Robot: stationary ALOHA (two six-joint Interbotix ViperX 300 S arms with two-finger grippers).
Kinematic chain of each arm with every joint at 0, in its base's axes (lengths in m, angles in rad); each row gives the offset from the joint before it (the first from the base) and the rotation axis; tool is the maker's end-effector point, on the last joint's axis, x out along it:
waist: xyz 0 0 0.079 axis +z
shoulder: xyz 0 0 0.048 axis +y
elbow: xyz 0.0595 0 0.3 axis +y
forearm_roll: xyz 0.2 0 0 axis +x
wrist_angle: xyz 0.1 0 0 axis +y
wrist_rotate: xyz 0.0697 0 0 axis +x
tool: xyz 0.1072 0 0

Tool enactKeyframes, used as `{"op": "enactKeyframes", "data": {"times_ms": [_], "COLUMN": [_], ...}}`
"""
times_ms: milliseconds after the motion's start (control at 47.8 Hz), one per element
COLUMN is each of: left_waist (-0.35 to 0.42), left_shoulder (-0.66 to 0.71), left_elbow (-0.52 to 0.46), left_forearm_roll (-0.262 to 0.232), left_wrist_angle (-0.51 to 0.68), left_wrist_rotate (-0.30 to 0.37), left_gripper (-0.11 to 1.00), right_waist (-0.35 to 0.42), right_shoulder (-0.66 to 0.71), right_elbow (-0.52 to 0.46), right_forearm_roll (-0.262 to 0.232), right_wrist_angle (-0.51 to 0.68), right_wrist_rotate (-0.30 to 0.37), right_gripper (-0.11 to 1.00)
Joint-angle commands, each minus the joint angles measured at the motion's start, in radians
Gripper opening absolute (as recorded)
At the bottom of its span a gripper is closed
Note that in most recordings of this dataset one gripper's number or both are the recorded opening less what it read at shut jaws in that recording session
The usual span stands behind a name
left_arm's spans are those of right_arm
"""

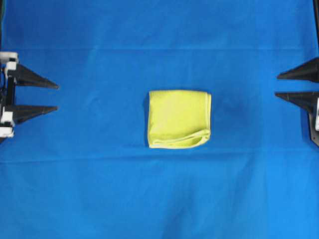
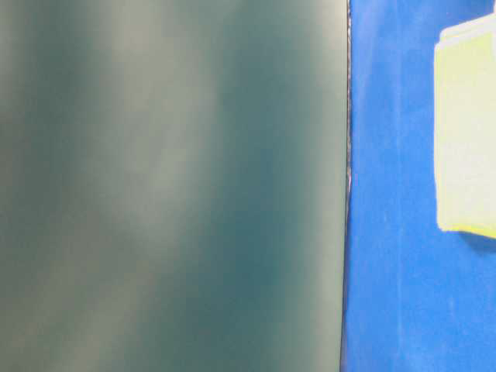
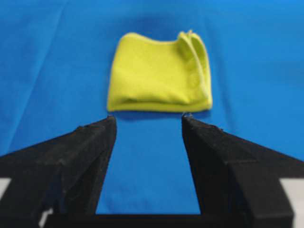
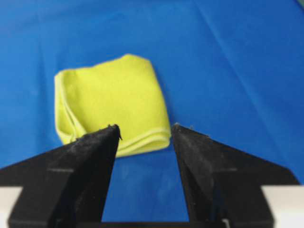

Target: Fold the yellow towel.

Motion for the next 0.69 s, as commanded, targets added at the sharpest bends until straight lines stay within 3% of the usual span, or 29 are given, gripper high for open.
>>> {"op": "enactKeyframes", "data": {"times_ms": [0,230,669], "left_waist": [0.015,0.018,0.018], "left_shoulder": [-0.046,-0.069,-0.067], "left_elbow": [0.025,0.037,0.038], "left_forearm_roll": [0.002,0.002,0.002], "left_wrist_angle": [-0.005,-0.005,-0.005], "left_wrist_rotate": [-0.003,-0.005,-0.005], "left_gripper": [0.55,0.55,0.55], "right_waist": [-0.017,-0.061,-0.061], "right_shoulder": [0.000,0.021,0.023], "right_elbow": [0.018,0.035,0.035], "right_forearm_roll": [-0.005,-0.002,-0.002], "right_wrist_angle": [-0.052,-0.092,-0.092], "right_wrist_rotate": [0.002,0.003,0.003], "right_gripper": [0.54,0.54,0.54]}}
